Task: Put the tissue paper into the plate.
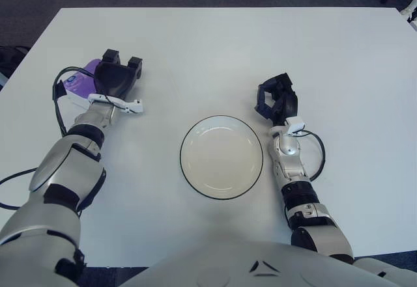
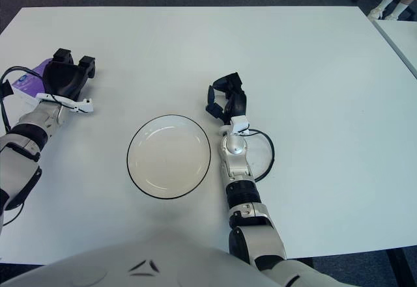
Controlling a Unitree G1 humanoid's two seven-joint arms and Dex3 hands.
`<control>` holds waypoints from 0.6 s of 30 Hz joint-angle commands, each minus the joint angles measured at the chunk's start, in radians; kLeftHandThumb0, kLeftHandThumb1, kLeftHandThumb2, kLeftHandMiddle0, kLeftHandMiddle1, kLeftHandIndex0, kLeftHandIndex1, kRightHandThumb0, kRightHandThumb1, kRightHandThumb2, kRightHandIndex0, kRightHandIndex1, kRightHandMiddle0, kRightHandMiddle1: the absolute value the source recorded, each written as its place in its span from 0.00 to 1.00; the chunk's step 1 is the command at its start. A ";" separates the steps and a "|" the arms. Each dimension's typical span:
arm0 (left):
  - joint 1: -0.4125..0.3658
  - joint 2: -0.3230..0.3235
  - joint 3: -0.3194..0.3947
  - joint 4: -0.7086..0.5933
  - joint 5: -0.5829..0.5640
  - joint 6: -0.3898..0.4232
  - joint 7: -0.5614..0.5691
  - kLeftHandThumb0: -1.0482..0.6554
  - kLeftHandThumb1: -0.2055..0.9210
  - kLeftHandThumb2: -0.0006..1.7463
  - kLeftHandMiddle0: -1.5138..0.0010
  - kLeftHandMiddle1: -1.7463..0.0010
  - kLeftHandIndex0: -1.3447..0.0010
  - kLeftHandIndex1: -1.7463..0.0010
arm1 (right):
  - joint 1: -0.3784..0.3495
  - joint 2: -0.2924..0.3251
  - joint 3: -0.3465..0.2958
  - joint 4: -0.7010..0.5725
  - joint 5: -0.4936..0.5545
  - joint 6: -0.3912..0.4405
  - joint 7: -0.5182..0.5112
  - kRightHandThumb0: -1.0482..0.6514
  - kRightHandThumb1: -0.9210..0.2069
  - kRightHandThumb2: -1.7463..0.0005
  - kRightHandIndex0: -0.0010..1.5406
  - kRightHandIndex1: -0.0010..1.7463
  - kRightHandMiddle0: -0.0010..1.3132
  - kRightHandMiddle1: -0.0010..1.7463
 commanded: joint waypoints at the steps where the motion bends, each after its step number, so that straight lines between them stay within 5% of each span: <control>1: 0.073 -0.027 -0.015 0.021 0.006 -0.018 0.023 0.61 0.16 0.97 0.40 0.04 0.53 0.00 | 0.132 -0.004 -0.023 0.088 0.016 0.037 -0.002 0.38 0.29 0.44 0.40 0.80 0.30 1.00; 6: 0.063 -0.005 -0.015 -0.028 0.012 -0.033 0.060 0.61 0.16 0.97 0.40 0.04 0.53 0.00 | 0.135 -0.008 -0.021 0.083 0.014 0.039 0.005 0.38 0.29 0.44 0.40 0.80 0.30 1.00; 11: 0.083 0.091 0.017 -0.178 -0.005 -0.129 0.046 0.61 0.16 0.97 0.41 0.04 0.54 0.00 | 0.134 -0.006 -0.024 0.084 0.020 0.041 0.009 0.38 0.30 0.44 0.41 0.80 0.31 1.00; 18: 0.136 0.186 0.083 -0.359 -0.068 -0.244 -0.130 0.61 0.13 0.99 0.40 0.00 0.50 0.02 | 0.130 -0.005 -0.023 0.091 0.010 0.047 0.001 0.38 0.30 0.43 0.41 0.80 0.31 1.00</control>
